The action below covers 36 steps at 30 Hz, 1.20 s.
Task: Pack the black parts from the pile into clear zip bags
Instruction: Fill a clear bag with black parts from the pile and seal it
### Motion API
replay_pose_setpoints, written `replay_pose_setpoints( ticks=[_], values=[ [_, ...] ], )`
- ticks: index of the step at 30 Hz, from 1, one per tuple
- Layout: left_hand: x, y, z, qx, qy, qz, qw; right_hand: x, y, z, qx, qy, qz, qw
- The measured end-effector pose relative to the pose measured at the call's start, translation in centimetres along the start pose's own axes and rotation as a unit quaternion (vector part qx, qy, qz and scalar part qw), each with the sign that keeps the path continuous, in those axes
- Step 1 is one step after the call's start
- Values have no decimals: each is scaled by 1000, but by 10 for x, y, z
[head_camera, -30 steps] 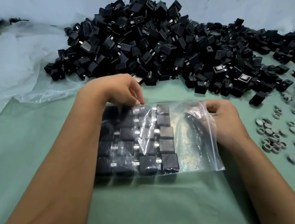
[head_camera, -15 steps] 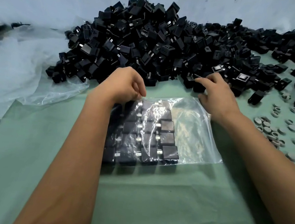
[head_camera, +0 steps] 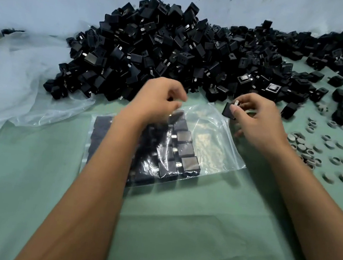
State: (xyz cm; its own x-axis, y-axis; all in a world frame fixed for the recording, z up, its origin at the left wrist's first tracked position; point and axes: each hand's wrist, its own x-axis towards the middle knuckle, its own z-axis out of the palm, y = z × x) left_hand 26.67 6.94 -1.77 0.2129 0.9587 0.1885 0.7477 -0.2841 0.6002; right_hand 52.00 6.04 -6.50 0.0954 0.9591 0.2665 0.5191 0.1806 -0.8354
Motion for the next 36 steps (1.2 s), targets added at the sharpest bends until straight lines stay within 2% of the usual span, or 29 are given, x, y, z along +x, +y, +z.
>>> replay_pose_setpoints(
  ticks=[2,5,10,20,25,31,36],
  values=[
    [0,18,14,-4,-48,52,997,-9,-1,-7,55,-50,12,997],
    [-3,33,31,34,-100,114,988,-12,-4,-14,62,-115,21,991],
    [0,26,30,52,-88,141,985,-14,-2,-13,100,-179,62,977],
    [3,26,25,-27,-32,161,986,-22,-12,-13,102,-312,-9,944],
    [3,29,26,-32,-37,157,986,-23,-13,-14,101,-374,-30,921],
    [0,32,24,-75,-46,145,986,-21,-12,-21,114,-363,-22,924],
    [3,32,22,-76,-48,144,986,-23,-14,-19,127,-384,-31,914]
  ],
)
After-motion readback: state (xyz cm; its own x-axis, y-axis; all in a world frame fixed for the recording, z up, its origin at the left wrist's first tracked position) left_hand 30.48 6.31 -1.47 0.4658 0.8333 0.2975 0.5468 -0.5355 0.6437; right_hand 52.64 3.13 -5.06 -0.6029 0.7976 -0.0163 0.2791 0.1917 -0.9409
